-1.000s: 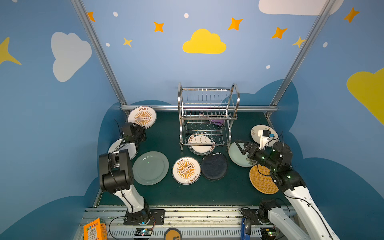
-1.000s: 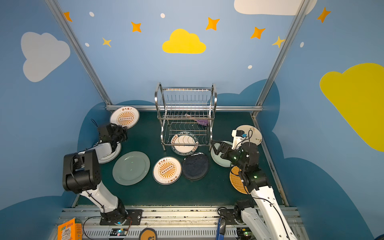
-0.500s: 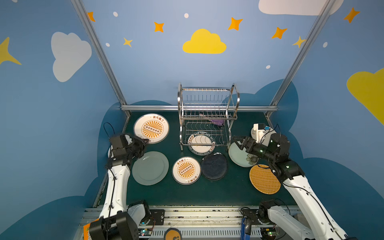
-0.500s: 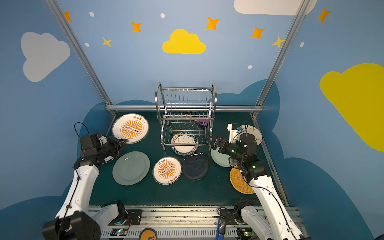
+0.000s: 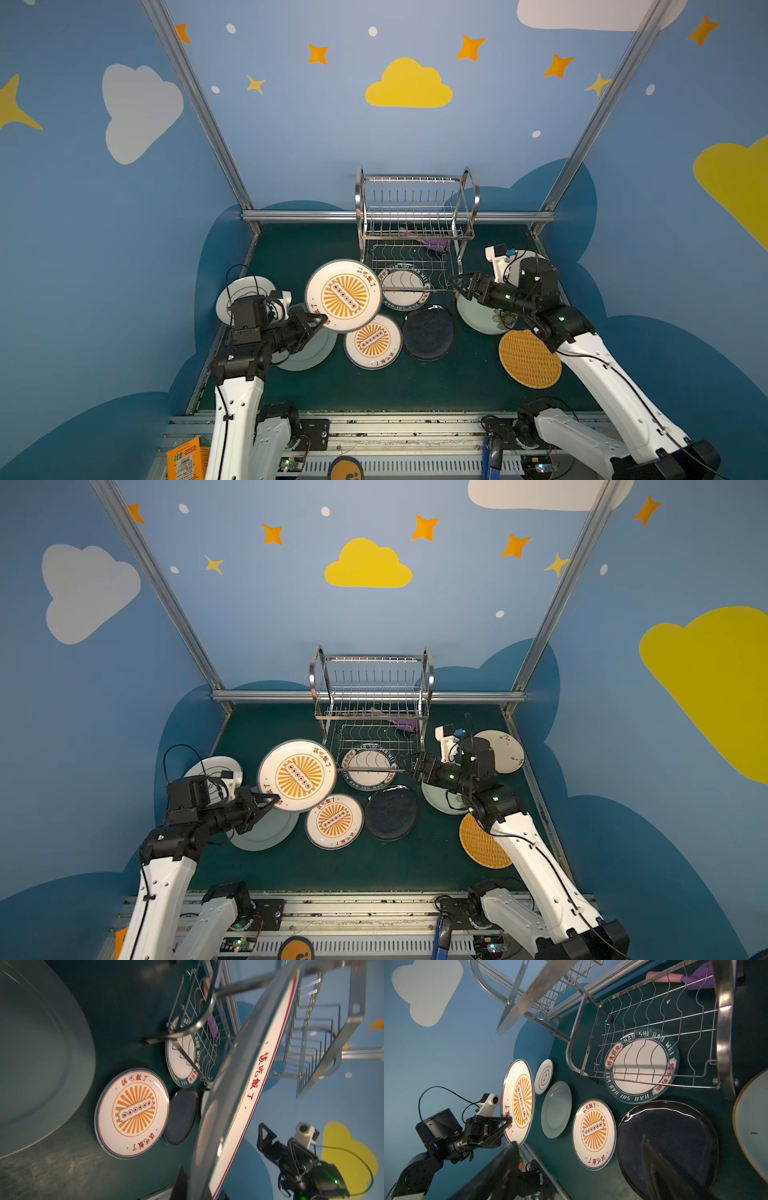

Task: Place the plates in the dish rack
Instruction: 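Carry sunburst plate to table centre with left gripper while right gripper grasps rim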

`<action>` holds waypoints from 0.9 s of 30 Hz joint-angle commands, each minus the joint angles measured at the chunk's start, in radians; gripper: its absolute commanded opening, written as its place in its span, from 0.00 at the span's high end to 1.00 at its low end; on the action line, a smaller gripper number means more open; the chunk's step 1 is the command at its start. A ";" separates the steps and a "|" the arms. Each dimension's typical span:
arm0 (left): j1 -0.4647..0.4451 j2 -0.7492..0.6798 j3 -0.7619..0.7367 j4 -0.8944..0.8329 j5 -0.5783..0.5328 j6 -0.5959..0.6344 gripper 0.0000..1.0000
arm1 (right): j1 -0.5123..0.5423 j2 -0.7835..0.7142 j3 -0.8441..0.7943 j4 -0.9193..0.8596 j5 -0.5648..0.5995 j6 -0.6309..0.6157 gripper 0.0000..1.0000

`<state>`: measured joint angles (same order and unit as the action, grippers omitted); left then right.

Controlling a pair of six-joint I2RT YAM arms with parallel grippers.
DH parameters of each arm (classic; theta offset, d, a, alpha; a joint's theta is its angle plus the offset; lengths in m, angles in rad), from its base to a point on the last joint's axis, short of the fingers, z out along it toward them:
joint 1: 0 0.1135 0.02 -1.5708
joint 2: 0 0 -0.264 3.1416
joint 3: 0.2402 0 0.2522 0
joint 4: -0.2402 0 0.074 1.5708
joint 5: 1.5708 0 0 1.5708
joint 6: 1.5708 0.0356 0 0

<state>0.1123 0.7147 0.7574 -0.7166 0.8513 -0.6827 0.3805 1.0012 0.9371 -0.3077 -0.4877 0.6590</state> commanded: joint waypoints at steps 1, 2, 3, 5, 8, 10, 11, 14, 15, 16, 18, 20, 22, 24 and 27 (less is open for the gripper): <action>-0.118 0.000 0.025 0.095 0.083 0.007 0.96 | 0.032 0.005 0.019 -0.023 0.039 0.008 0.10; -0.169 0.012 0.024 0.144 0.083 -0.021 0.96 | 0.041 0.005 0.016 -0.019 0.044 0.011 0.11; -0.211 0.025 0.026 0.178 0.074 -0.039 0.96 | 0.048 0.007 0.015 -0.020 0.048 0.013 0.12; -0.305 0.066 0.040 0.232 0.023 -0.065 0.96 | 0.059 0.011 0.018 -0.030 0.057 0.016 0.14; -0.417 0.145 0.050 0.349 0.006 -0.104 0.96 | 0.067 0.014 0.024 -0.051 0.068 0.020 0.17; -0.475 0.192 0.051 0.432 -0.004 -0.136 0.96 | 0.071 0.021 0.032 -0.069 0.073 0.022 0.19; -0.501 0.218 0.052 0.481 0.003 -0.153 0.96 | 0.072 0.026 0.036 -0.076 0.072 0.022 0.20; -0.554 0.273 0.067 0.558 0.008 -0.175 0.96 | 0.076 0.032 0.046 -0.100 0.085 0.022 0.22; -0.566 0.287 0.076 0.565 0.003 -0.170 0.96 | 0.076 0.033 0.048 -0.106 0.082 0.022 0.24; -0.575 0.301 0.087 0.561 -0.006 -0.164 0.96 | 0.076 0.033 0.049 -0.105 0.076 0.025 0.26; -0.580 0.326 0.100 0.558 -0.009 -0.159 0.96 | 0.078 0.029 0.047 -0.106 0.063 0.034 0.29; -0.581 0.348 0.104 0.596 0.027 -0.167 0.96 | 0.082 0.025 0.038 -0.098 0.051 0.039 0.35; -0.587 0.369 0.107 0.629 0.043 -0.180 0.96 | 0.084 0.021 0.034 -0.099 0.048 0.043 0.44; -0.588 0.387 0.116 0.620 0.044 -0.174 0.96 | 0.086 0.015 0.035 -0.103 0.040 0.049 0.55; -0.590 0.414 0.122 0.624 0.051 -0.161 0.96 | 0.088 -0.006 0.034 -0.115 0.041 0.082 0.69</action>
<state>-0.4747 1.1271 0.8345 -0.1909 0.8562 -0.8532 0.4629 1.0256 0.9508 -0.3950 -0.4397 0.7143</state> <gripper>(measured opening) 0.064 0.328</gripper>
